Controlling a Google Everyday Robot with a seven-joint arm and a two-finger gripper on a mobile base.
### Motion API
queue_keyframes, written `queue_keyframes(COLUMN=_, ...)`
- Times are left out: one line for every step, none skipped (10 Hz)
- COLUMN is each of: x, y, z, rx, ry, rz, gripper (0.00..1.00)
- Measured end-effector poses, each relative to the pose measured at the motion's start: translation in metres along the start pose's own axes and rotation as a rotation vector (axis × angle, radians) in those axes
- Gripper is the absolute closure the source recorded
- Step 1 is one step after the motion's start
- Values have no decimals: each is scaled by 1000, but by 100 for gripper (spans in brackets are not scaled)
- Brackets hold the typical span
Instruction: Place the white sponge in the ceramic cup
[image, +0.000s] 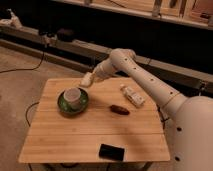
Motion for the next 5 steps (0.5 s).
queue_keyframes(x=-14, y=-2, z=-10, rx=14, ry=-11, rz=-54, gripper=100)
queue_keyframes(x=-26, y=-7, z=-19, rx=36, ry=-18, rz=-105, gripper=100)
queue_keyframes(x=-36, y=-12, z=-27, rx=60, ry=-26, rz=-151, gripper=100)
queue_keyframes(x=-45, y=-15, z=-32, rx=77, ry=-31, rz=-190, gripper=100)
queue_keyframes(x=-54, y=-18, z=-33, rx=88, ry=-37, rz=-233, gripper=100)
